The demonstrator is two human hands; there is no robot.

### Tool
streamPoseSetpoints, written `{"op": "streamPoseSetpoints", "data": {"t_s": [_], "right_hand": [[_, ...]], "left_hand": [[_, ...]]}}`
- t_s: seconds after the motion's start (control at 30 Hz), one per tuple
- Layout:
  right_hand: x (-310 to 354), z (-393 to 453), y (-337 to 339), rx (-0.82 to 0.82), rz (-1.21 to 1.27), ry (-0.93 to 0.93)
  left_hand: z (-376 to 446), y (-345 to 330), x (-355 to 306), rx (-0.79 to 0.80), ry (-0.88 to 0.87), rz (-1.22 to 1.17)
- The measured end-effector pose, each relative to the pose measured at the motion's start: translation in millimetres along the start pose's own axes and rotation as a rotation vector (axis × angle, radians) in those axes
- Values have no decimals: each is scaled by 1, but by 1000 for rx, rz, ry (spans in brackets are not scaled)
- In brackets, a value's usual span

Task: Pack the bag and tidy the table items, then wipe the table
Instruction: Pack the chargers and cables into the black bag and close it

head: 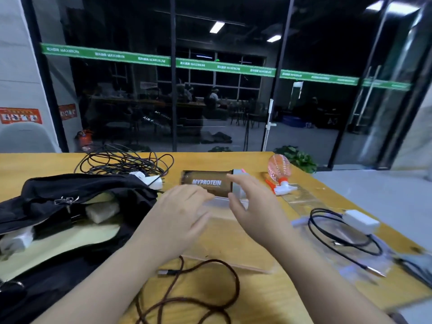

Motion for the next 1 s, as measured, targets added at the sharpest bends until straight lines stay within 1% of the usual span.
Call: {"op": "streamPoseSetpoints", "data": {"t_s": [0.1,0.2,0.37,0.47,0.53,0.6,0.77,0.9,1.0], "right_hand": [[-31,-12,15,-74,-16,-61],[-60,-24,33,-136,-45,-133],[-118,-52,52,-163,-87,-341],[-151,-65,60,-182,-143,-443],[-171,-70,67,-188,-204,-509],[-189,-75,72,-171,-291,-559],[-234,-87,81,-25,-478,-748],[-262,-95,86,52,-487,-901],[-269,-98,85,50,-469,-934]], "left_hand": [[6,-16,-11,37,32,-85],[8,-29,-21,79,23,-94],[6,-43,-19,113,59,-113],[4,-52,-17,162,88,-98],[3,-54,-18,145,79,-77],[3,-54,-20,101,68,-63],[3,-54,-19,20,73,-85],[2,-56,-17,-7,80,-115],[1,-56,-16,-19,79,-126]]}}
Point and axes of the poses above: each hand's wrist, its own z-axis towards the middle knuckle, its own y-axis out of the back of the hand, x = y × z, the point moved 7 cm from there along z, towards the middle knuckle, and after that the axes turned 5 degrees about y, right-handed, at the moved point
